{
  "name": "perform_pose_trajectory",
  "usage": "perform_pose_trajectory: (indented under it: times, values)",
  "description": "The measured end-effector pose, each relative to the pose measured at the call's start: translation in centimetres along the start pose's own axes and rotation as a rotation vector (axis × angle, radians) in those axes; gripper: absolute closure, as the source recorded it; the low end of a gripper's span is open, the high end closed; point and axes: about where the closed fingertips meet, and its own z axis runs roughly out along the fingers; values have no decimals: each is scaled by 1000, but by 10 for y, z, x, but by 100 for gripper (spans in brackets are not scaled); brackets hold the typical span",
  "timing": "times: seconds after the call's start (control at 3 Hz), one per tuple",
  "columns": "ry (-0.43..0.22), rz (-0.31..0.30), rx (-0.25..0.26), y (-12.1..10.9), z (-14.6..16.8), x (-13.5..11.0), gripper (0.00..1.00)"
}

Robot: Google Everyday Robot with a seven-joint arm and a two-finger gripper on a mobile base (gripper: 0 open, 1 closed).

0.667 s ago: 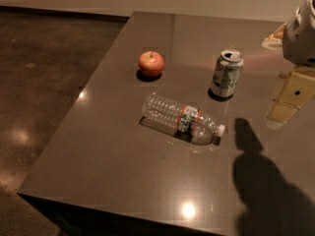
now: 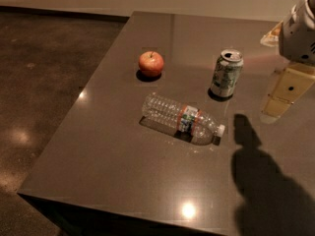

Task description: Move 7up can near apple

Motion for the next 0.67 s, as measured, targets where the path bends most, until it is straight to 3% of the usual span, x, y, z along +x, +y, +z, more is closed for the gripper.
perform_pose_trajectory:
  times: [0.67]
  values:
    - [-27,47,-21,-25,39,-8,0]
